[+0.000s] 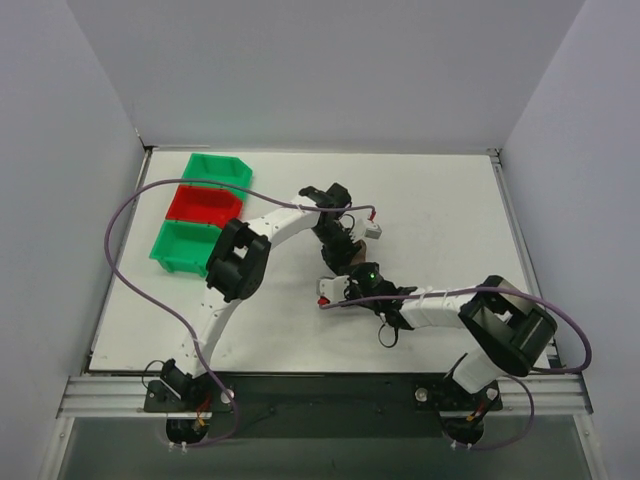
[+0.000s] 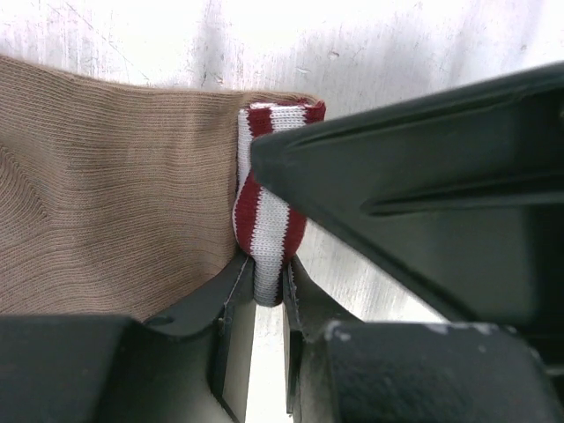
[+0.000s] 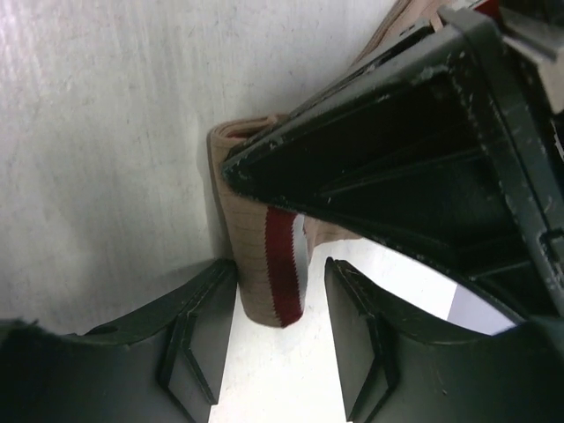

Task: Roll the socks
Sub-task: Roll the sock at the center of the board.

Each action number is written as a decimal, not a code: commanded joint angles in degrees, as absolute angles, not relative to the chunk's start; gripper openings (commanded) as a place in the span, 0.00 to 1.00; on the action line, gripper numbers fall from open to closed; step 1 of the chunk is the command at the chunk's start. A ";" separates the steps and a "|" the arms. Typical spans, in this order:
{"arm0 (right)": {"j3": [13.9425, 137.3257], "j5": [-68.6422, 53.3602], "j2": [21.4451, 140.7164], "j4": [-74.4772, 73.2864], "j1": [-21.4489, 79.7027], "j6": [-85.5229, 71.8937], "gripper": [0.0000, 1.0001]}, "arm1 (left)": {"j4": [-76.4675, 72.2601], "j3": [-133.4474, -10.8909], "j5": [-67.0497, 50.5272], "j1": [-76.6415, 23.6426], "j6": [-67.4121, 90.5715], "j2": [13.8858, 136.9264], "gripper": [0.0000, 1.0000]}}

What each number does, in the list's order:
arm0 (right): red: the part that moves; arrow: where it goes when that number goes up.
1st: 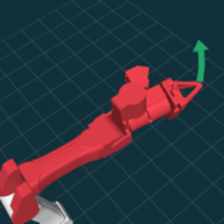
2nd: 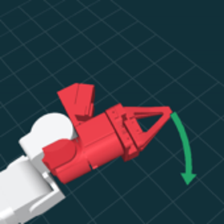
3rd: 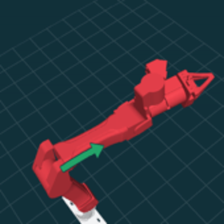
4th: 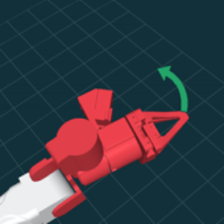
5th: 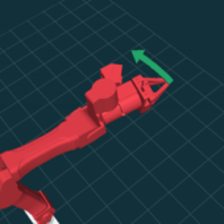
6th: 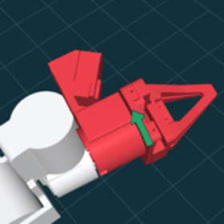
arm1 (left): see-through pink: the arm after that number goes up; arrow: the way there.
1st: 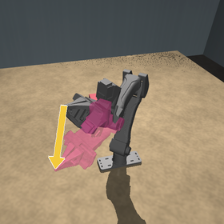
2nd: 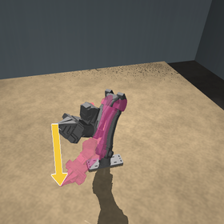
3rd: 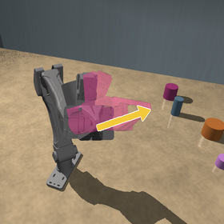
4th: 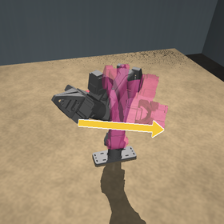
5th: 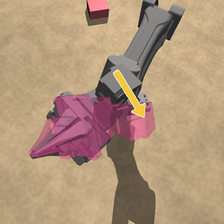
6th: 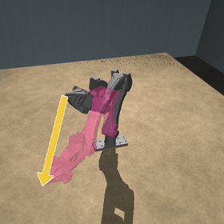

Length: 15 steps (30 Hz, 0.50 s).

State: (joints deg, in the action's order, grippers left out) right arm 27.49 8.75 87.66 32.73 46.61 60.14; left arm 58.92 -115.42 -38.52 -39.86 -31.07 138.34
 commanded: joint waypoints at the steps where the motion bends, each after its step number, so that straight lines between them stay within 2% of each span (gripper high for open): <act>1: 28.82 8.35 91.14 26.37 47.02 59.50 0.45 | 63.63 -113.82 -32.17 -40.08 -32.25 143.44 0.00; 6: 31.55 8.53 93.78 21.80 47.02 58.98 0.36 | 64.42 -113.82 -31.64 -39.99 -33.05 143.44 0.00; 7: 31.90 8.53 94.48 21.27 47.02 58.89 0.28 | 64.51 -113.82 -31.55 -39.99 -33.13 143.44 0.00; 10: 33.04 8.26 95.45 19.25 46.93 58.45 0.16 | 64.51 -113.73 -31.29 -39.99 -33.22 143.17 0.00; 15: 33.84 7.65 95.45 16.88 46.93 57.66 0.05 | 64.07 -113.38 -30.59 -39.90 -33.13 142.38 0.00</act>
